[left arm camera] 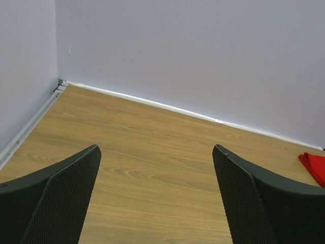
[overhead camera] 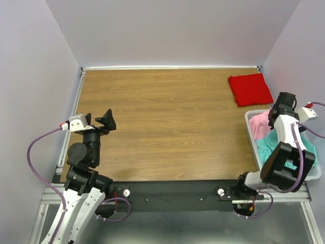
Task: Fold and stack the t-shirts
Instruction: Grab the tshirt from the pile, then move the tshirt to the center of the board, then flatten the tshirt out
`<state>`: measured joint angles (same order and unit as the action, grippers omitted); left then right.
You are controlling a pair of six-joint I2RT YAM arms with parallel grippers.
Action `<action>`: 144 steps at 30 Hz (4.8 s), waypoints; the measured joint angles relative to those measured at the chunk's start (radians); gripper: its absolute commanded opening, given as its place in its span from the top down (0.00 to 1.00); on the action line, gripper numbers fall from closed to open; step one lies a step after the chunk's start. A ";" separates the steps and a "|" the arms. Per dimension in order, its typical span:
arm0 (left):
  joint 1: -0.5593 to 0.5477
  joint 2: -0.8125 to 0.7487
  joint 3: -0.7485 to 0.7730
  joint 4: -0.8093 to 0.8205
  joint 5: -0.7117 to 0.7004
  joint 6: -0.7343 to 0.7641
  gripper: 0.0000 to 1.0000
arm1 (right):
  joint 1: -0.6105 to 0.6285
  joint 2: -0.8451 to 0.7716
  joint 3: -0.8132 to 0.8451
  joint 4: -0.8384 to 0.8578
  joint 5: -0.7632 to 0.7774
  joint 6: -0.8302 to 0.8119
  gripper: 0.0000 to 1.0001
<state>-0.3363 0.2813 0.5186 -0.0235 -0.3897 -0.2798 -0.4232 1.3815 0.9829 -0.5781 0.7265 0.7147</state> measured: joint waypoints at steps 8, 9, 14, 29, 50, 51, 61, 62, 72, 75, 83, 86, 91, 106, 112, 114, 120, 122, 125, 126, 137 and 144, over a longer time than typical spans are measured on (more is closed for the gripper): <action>0.000 0.005 0.000 0.000 0.000 0.003 0.02 | -0.058 0.100 -0.006 0.046 -0.066 0.014 0.84; 0.000 0.006 0.000 0.000 0.000 0.003 0.02 | -0.058 0.098 -0.011 0.048 -0.074 0.010 0.91; 0.000 0.018 0.000 0.000 0.000 0.003 0.02 | -0.059 0.029 -0.019 0.051 -0.097 -0.038 0.99; 0.000 0.071 0.000 0.000 0.001 0.003 0.02 | 0.198 -0.249 0.356 0.119 -0.373 -0.168 0.99; 0.000 0.106 0.000 0.000 0.000 0.003 0.02 | 0.937 0.359 1.262 0.233 -0.871 -0.472 0.99; 0.000 0.108 0.000 0.000 0.000 0.003 0.02 | 0.937 0.346 1.246 0.250 -0.886 -0.483 0.99; 0.000 0.121 0.000 0.000 -0.001 0.003 0.02 | 0.934 -0.099 0.347 0.329 -0.845 -0.549 0.68; 0.000 0.124 0.000 0.000 -0.001 0.003 0.02 | 0.935 -0.148 0.246 0.320 -0.811 -0.543 0.60; 0.000 0.191 0.000 0.019 0.005 -0.001 0.02 | 0.932 -0.563 -0.150 0.153 -0.575 -0.458 0.23; 0.000 0.235 0.000 0.023 0.013 -0.006 0.02 | 0.932 -0.451 -0.112 0.164 -0.641 -0.460 0.27; 0.000 0.288 0.000 0.022 0.016 -0.021 0.02 | 0.951 0.072 0.012 0.247 -0.899 -0.451 0.30; 0.000 0.290 0.001 0.021 0.016 -0.022 0.02 | 0.959 0.225 0.064 0.283 -0.917 -0.414 0.30; 0.000 0.290 0.001 0.018 0.016 -0.022 0.02 | 0.960 0.344 0.099 0.322 -0.899 -0.367 0.30; 0.000 0.719 0.209 0.044 0.121 -0.021 0.02 | 0.939 0.301 0.072 0.325 -0.847 -0.349 0.25; 0.000 1.215 0.602 -0.016 0.219 -0.011 0.04 | 0.939 0.234 0.031 0.323 -0.855 -0.349 0.25; 0.000 1.341 0.710 -0.065 0.235 -0.002 0.04 | 0.939 0.222 0.026 0.324 -0.854 -0.349 0.25; 0.003 1.647 0.940 -0.216 0.259 0.014 0.07 | 0.939 0.232 0.024 0.325 -0.858 -0.348 0.25; 0.008 1.694 0.947 -0.264 0.273 0.013 0.07 | 0.939 0.246 0.024 0.324 -0.862 -0.348 0.25; 0.013 1.710 0.900 -0.309 0.293 0.006 0.07 | 0.939 0.263 0.021 0.323 -0.863 -0.349 0.25; 0.015 1.707 0.876 -0.322 0.298 0.003 0.07 | 0.939 0.266 0.019 0.323 -0.863 -0.349 0.25; 0.020 1.408 0.469 -0.323 0.365 -0.051 0.07 | 0.917 0.300 -0.030 0.322 -0.849 -0.362 0.24; 0.020 1.102 0.213 -0.406 0.469 -0.122 0.07 | 0.845 0.303 -0.038 0.326 -0.851 -0.364 0.25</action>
<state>-0.3161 1.3838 0.7315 -0.4297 0.0792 -0.4023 0.4217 1.6840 0.9451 -0.2520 -0.1246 0.3511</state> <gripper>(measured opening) 0.930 0.754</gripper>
